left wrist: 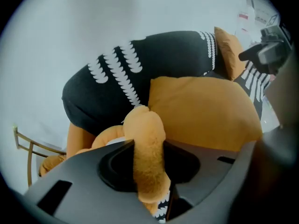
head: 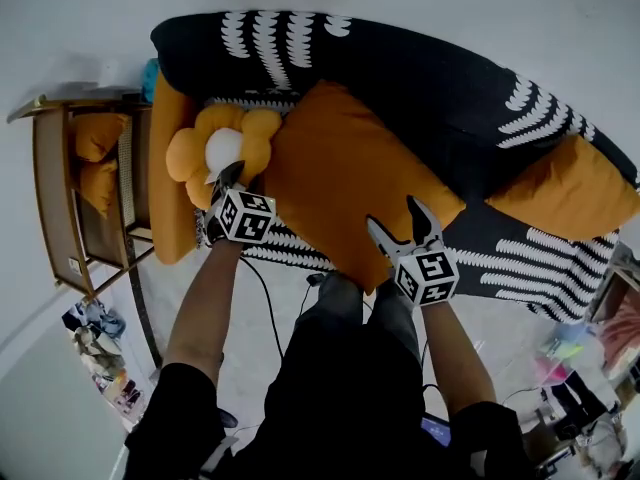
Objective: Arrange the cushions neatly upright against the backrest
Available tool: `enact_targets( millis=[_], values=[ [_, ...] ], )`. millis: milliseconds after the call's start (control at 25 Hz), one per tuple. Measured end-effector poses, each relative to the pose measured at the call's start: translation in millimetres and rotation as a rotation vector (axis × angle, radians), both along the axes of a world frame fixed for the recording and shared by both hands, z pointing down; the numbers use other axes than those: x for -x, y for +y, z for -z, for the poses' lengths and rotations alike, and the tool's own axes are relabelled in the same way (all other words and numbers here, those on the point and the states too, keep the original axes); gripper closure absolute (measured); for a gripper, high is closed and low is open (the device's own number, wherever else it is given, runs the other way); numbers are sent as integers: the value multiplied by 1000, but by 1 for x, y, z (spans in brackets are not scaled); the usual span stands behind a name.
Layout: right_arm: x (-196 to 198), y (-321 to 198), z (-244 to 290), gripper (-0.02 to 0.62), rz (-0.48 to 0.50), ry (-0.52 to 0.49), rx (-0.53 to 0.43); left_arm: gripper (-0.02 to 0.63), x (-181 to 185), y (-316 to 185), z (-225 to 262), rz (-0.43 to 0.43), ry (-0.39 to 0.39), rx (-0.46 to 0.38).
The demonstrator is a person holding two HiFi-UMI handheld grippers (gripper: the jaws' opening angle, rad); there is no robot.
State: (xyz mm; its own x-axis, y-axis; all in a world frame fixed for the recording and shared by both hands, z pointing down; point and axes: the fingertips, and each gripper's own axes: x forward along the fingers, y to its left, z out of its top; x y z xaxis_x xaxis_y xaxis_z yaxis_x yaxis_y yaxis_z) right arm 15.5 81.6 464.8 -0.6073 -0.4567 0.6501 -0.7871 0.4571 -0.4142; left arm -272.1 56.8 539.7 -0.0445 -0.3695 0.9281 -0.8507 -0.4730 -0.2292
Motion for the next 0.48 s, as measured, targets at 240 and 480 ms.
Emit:
enact_targets(
  millis=[240, 480],
  values=[
    [-14, 4, 13, 190, 35, -34, -25, 469, -56, -3, 64, 29, 113, -123],
    [-43, 3, 29, 190, 18, -64, -71, 469, -134, -8, 136, -161, 213, -214]
  ],
)
